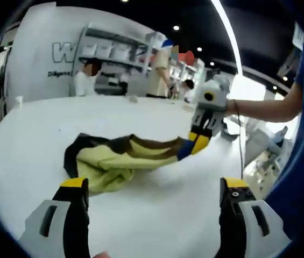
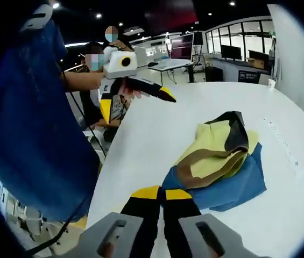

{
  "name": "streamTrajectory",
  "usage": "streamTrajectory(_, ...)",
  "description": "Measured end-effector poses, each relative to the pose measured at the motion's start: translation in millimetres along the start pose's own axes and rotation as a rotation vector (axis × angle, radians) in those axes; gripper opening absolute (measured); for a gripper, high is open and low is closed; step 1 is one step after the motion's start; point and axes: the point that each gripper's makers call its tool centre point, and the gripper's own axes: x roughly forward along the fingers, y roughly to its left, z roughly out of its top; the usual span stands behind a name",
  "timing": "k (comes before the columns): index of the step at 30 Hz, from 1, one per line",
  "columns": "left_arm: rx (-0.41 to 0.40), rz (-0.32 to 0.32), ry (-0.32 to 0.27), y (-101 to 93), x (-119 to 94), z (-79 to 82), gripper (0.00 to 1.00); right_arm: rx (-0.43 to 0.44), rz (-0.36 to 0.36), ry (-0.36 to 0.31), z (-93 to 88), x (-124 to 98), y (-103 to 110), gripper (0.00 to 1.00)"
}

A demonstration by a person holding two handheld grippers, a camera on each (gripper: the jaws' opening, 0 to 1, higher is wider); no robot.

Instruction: Fold the garment on the visible template until the final outline fits inside the template.

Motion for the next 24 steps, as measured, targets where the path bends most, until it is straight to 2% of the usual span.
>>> streamTrajectory(11,0.053,-0.067,0.000,-2.0,20.3,19.5,0.94,0.042,0.009,0.011,-18.9,-3.0,30.7,0.00)
streamTrajectory(20,0.116,-0.152,0.021,11.5,63.5,49.7,0.85,0.072,-0.010,-0.005,-27.0,-9.2,36.0,0.00)
streamTrajectory(24,0.170,-0.199,0.066,18.3,83.2,53.0,0.81,0.085,-0.022,-0.015,-30.4,-11.3,35.5,0.00)
